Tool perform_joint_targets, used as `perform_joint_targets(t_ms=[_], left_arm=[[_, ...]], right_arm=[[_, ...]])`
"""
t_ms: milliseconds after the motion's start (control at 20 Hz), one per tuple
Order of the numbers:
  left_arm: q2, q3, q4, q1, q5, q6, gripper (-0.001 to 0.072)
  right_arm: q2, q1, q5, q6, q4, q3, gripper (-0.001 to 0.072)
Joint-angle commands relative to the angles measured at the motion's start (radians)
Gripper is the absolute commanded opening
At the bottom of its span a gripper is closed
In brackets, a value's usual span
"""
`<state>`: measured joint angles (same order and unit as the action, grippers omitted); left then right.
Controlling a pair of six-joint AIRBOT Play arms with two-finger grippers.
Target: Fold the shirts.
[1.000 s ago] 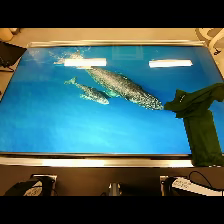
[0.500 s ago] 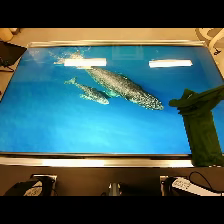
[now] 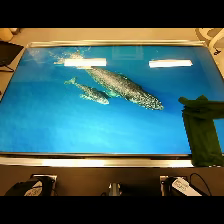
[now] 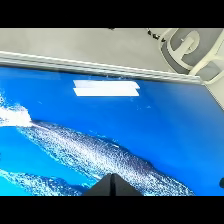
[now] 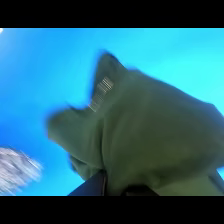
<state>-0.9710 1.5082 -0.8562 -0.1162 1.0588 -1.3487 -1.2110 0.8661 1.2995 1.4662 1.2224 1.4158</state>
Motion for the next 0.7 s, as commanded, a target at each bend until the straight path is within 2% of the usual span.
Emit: perform_joint_targets(t_ms=[0,100,200,350,500,650], left_arm=[[0.018,0.000,0.000,-0.001,-0.001,0.014,0.0026],[0.021,0.000,0.000,-0.001,0.000,0.014,0.0026],[0.023,0.000,0.000,-0.001,0.000,0.014,0.0026],[0.029,0.000,0.000,-0.001,0.000,0.014,0.0026],[0.030,0.000,0.000,-0.001,-0.001,0.013,0.0026],[0.030,0.000,0.000,-0.001,-0.002,0.013,0.0026]], right_arm=[[0.027,-0.019,0.247,0.034,0.284,-0.035,0.0021],[0.055,-0.061,0.289,0.031,0.404,-0.114,0.0021],[0.102,-0.090,0.250,0.083,0.474,-0.204,0.0021],[0.142,-0.091,0.227,0.146,0.527,-0.306,0.0021],[0.167,-0.091,0.208,0.162,0.594,-0.382,0.0022],[0.173,-0.091,0.164,0.182,0.597,-0.434,0.0022]])
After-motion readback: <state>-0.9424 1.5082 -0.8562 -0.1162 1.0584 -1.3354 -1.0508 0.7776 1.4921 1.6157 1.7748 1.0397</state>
